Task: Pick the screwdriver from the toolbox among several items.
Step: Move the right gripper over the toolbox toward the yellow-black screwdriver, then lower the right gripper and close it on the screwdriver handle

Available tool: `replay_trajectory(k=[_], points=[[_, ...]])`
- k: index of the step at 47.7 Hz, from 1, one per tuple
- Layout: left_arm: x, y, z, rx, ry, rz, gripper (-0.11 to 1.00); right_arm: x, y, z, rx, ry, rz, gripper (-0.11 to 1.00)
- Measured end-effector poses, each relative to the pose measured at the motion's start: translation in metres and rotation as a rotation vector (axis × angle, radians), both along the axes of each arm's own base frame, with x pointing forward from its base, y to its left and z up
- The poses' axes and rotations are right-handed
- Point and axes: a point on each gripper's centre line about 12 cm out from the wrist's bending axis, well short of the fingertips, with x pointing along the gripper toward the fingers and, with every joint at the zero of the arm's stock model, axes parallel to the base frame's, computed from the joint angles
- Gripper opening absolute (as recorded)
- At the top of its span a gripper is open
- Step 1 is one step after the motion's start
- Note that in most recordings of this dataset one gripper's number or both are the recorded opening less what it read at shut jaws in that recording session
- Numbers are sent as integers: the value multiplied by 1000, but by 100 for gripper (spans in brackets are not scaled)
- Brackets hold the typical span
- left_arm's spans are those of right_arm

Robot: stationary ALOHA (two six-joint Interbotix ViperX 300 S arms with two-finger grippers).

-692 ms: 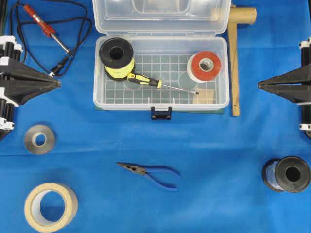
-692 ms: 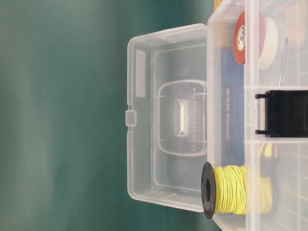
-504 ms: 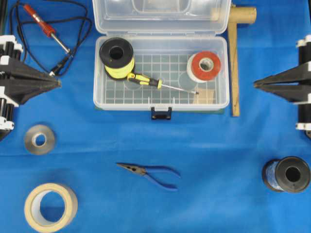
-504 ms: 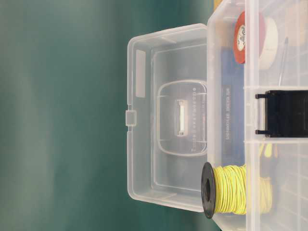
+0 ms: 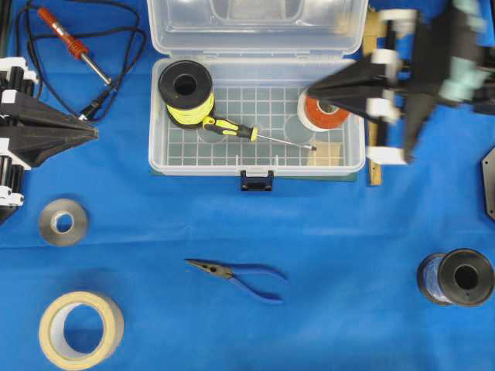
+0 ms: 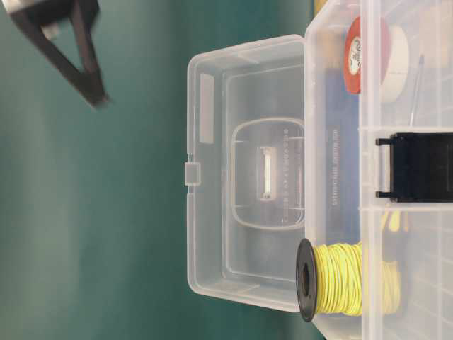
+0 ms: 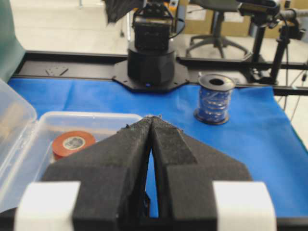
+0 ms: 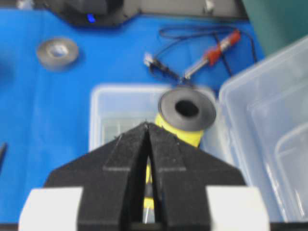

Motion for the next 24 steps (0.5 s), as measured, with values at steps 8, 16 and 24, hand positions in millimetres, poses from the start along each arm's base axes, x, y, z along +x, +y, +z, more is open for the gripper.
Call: replay_trajectory(k=[8,16,24], points=[[0,2,1,0,-2,9,0,45,-23,-23,103,182,-79,23],[0,2,0,-2,0,12,0,79,-39,-49,206,349,-152,63],[-1,3,1,-1,-3,14,0,99,-44,-86,273,482,-199,70]])
